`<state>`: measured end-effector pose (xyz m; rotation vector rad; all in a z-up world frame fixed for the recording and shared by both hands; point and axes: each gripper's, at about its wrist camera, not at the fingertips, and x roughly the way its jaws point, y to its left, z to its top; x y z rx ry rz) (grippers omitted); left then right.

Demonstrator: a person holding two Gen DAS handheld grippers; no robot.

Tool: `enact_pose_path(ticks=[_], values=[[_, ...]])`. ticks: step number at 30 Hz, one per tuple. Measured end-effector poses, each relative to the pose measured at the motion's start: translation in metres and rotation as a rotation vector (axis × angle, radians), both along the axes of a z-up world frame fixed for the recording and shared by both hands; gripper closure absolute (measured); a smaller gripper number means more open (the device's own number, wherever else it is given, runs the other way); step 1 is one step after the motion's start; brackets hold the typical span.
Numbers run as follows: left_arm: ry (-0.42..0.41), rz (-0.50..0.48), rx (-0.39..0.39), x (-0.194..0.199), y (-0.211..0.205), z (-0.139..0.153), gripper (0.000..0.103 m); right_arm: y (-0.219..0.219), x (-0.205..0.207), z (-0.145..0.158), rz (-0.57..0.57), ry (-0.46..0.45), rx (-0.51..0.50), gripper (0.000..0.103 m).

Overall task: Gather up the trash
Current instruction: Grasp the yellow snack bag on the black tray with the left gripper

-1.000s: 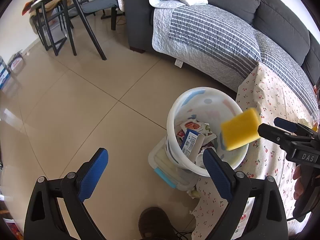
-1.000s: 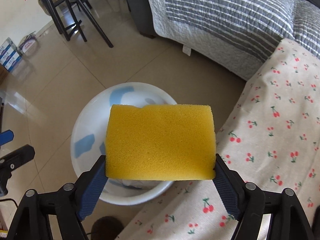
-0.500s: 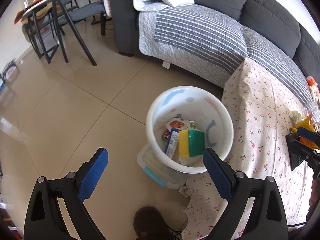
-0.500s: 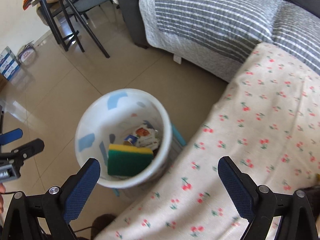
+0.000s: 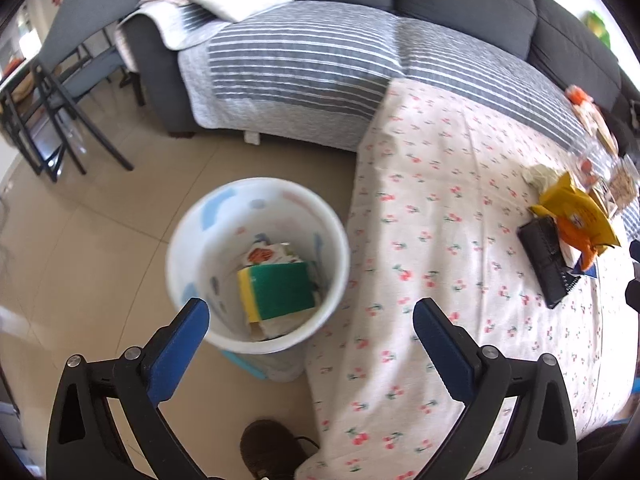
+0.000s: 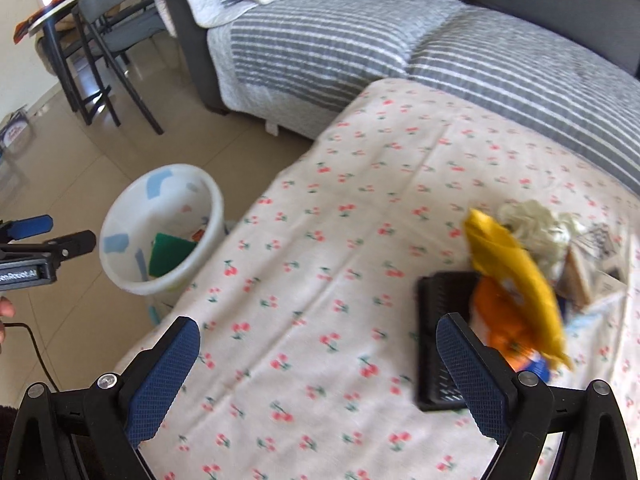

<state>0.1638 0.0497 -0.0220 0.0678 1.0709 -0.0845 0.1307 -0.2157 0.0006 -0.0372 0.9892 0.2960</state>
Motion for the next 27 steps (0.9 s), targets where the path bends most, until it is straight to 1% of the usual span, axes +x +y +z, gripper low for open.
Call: enact_pose_path(ticks=[3, 5, 10, 14, 18, 20, 22, 23, 27], values=[[0.0, -0.045, -0.018, 0.002, -0.03, 0.004, 0.0, -0.027, -0.01, 0.004, -0.053, -0.021, 0.003, 0.004], [-0.003, -0.074, -0.031, 0.003, -0.05, 0.006, 0.0, -0.045, -0.014, 0.005, -0.088, -0.016, -0.01, 0.004], [0.008, -0.141, -0.093, 0.011, -0.104, 0.011, 0.0, -0.097, -0.021, 0.008, -0.188, -0.012, 0.004, 0.004], [0.018, -0.191, -0.185, 0.017, -0.144, 0.016, 0.0, -0.135, -0.025, 0.006, -0.268, 0.002, 0.017, 0.004], [0.003, -0.192, -0.272, 0.021, -0.174, 0.021, 0.002, -0.167, -0.029, 0.001, -0.334, 0.013, 0.009, 0.004], [0.001, -0.192, -0.318, 0.025, -0.187, 0.023, 0.009, -0.182, -0.031, -0.002, -0.361, 0.021, 0.009, 0.004], [0.004, -0.198, -0.343, 0.029, -0.201, 0.021, 0.02, -0.194, -0.033, -0.005, -0.383, 0.031, 0.008, 0.004], [0.008, -0.203, -0.354, 0.03, -0.207, 0.02, 0.022, -0.2, -0.034, -0.007, -0.392, 0.035, 0.006, 0.004], [0.043, -0.219, -0.423, 0.039, -0.228, 0.011, 0.039, -0.218, -0.037, -0.011, -0.425, 0.047, -0.001, 0.004]])
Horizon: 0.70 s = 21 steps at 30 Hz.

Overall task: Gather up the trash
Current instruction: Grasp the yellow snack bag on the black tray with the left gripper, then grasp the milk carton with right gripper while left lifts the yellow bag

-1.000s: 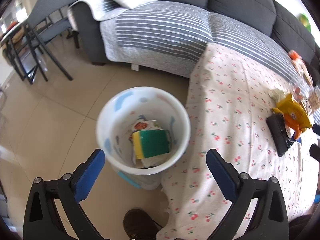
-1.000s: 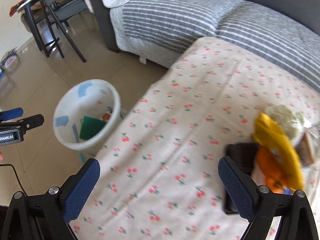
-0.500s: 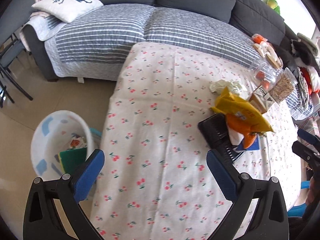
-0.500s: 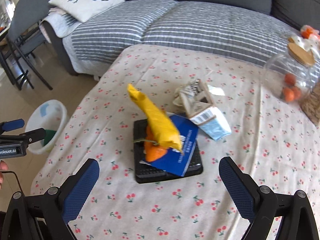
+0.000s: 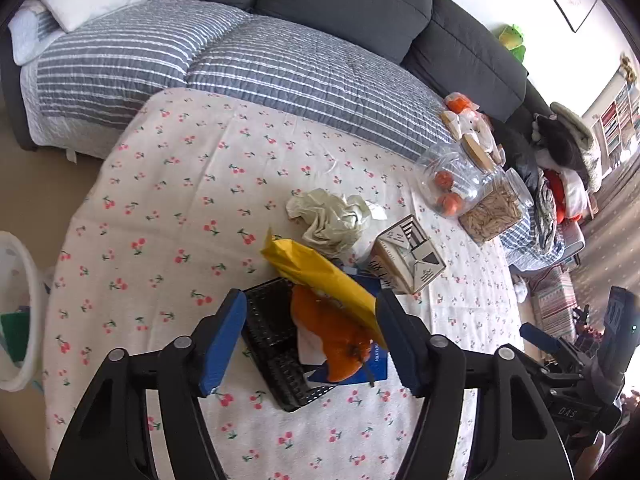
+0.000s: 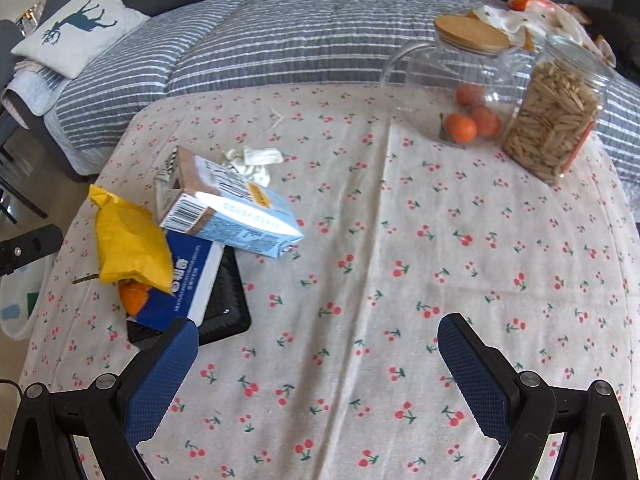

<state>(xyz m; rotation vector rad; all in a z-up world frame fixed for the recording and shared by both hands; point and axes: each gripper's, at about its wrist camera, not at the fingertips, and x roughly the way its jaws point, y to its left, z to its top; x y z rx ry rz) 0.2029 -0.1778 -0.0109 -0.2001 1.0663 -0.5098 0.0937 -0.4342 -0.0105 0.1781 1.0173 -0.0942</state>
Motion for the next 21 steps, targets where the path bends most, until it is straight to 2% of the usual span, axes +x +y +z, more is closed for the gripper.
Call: enact_pose_path(ticks=[2, 7, 12, 21], values=[[0.014, -0.008, -0.017, 0.003, -0.008, -0.005, 0.046, -0.008, -0.002, -0.001, -0.018, 0.003, 0.001, 0.004], [0.057, -0.007, -0.077, 0.011, -0.013, -0.018, 0.095, -0.021, -0.004, -0.003, -0.044, 0.003, 0.003, 0.004], [-0.008, -0.005, -0.067, 0.006, 0.002, 0.003, 0.101, -0.019, 0.004, -0.004, -0.033, 0.004, -0.01, 0.004], [-0.095, 0.079, -0.027, 0.002, 0.07, 0.033, 0.101, 0.019, 0.033, -0.008, 0.046, -0.01, -0.015, 0.004]])
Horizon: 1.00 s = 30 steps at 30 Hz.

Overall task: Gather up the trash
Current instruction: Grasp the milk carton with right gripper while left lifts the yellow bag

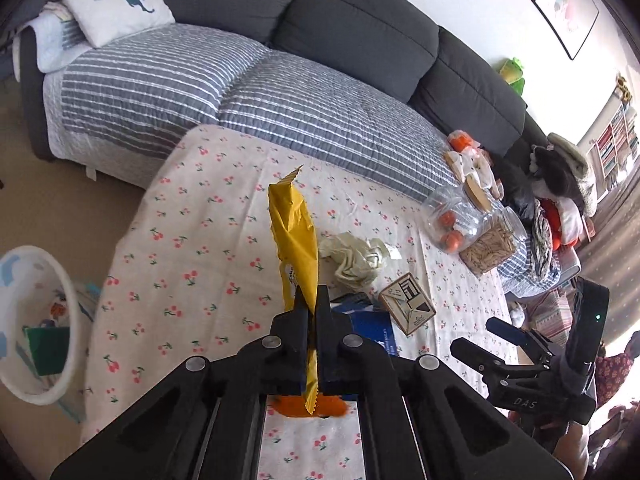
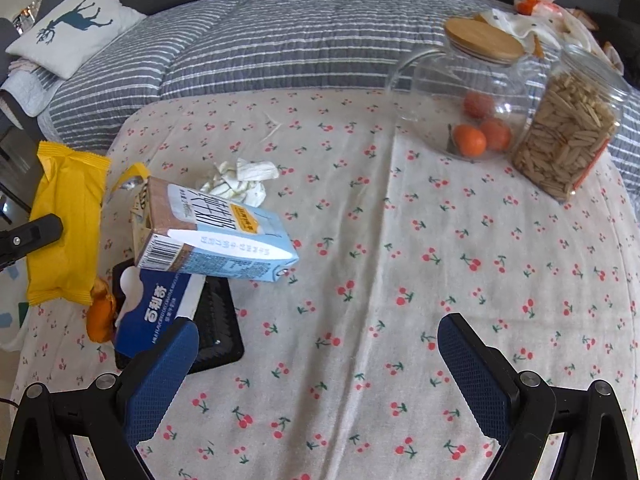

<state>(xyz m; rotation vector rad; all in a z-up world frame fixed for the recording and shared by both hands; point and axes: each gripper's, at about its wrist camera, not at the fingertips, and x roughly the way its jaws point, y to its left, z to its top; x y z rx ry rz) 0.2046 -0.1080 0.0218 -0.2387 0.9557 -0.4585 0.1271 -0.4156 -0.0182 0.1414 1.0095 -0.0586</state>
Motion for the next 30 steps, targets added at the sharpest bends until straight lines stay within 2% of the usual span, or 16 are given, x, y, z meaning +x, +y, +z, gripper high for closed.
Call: enact_pose_path(ticks=[10, 18, 24, 26, 30], values=[[0.017, 0.109, 0.081, 0.005, 0.069, -0.007, 0.101, 0.079, 0.04, -0.021, 0.161, 0.013, -0.084, 0.004], [0.04, 0.143, 0.117, 0.004, 0.101, -0.016, 0.101, 0.098, 0.066, -0.033, 0.149, 0.041, -0.089, 0.004], [0.05, 0.151, 0.121, 0.002, 0.114, -0.018, 0.101, 0.105, 0.085, -0.063, 0.119, 0.101, -0.211, 0.005], [0.049, 0.153, 0.12, 0.001, 0.116, -0.018, 0.101, 0.103, 0.088, -0.066, 0.106, 0.101, -0.277, 0.021], [0.045, 0.156, 0.12, 0.003, 0.118, -0.016, 0.101, 0.099, 0.085, -0.057, 0.124, 0.062, -0.296, 0.03]])
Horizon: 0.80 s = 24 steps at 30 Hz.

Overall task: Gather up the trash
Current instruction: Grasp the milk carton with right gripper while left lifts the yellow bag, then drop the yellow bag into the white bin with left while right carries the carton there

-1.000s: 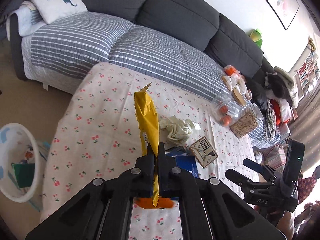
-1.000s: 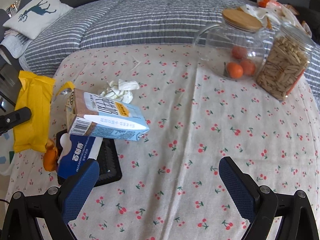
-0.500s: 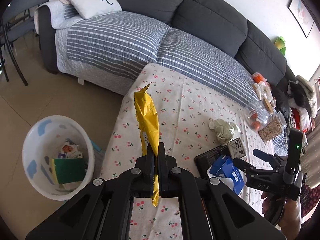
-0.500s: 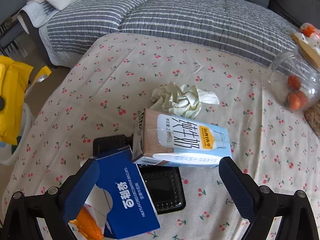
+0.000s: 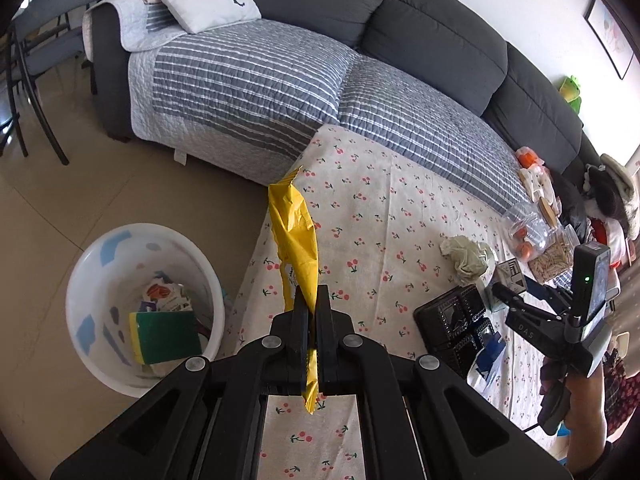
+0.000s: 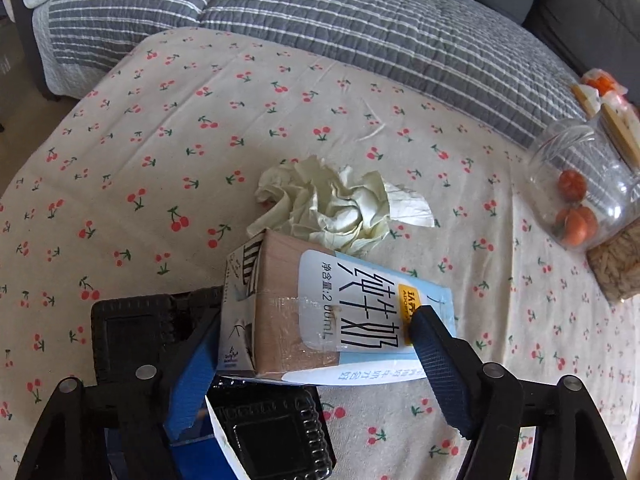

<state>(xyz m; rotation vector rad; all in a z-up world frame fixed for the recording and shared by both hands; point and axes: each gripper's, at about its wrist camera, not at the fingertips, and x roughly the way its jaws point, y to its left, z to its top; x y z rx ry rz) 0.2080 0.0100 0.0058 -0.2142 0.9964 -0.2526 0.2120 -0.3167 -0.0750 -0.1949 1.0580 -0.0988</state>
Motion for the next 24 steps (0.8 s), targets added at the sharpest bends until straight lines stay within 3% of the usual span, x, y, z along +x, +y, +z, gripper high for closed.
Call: enact_pose_path(ticks=[2, 5, 14, 20, 24], values=[[-0.003, 0.002, -0.002, 0.0, 0.001, 0.001, 0.101, 0.001, -0.003, 0.013, 0.015, -0.038, -0.025, 0.043], [-0.013, 0.005, -0.001, -0.001, 0.003, 0.003, 0.101, -0.008, -0.009, 0.028, 0.002, -0.074, -0.024, 0.052], [-0.045, 0.073, -0.009, -0.006, 0.039, 0.014, 0.101, -0.05, -0.026, 0.065, -0.097, -0.149, 0.086, 0.057], [-0.041, 0.146, -0.012, -0.006, 0.085, 0.006, 0.101, -0.032, -0.039, 0.098, -0.042, -0.229, 0.189, 0.057], [-0.024, 0.194, 0.026, -0.002, 0.114, -0.01, 0.101, -0.004, -0.042, 0.108, 0.018, -0.249, 0.255, 0.057]])
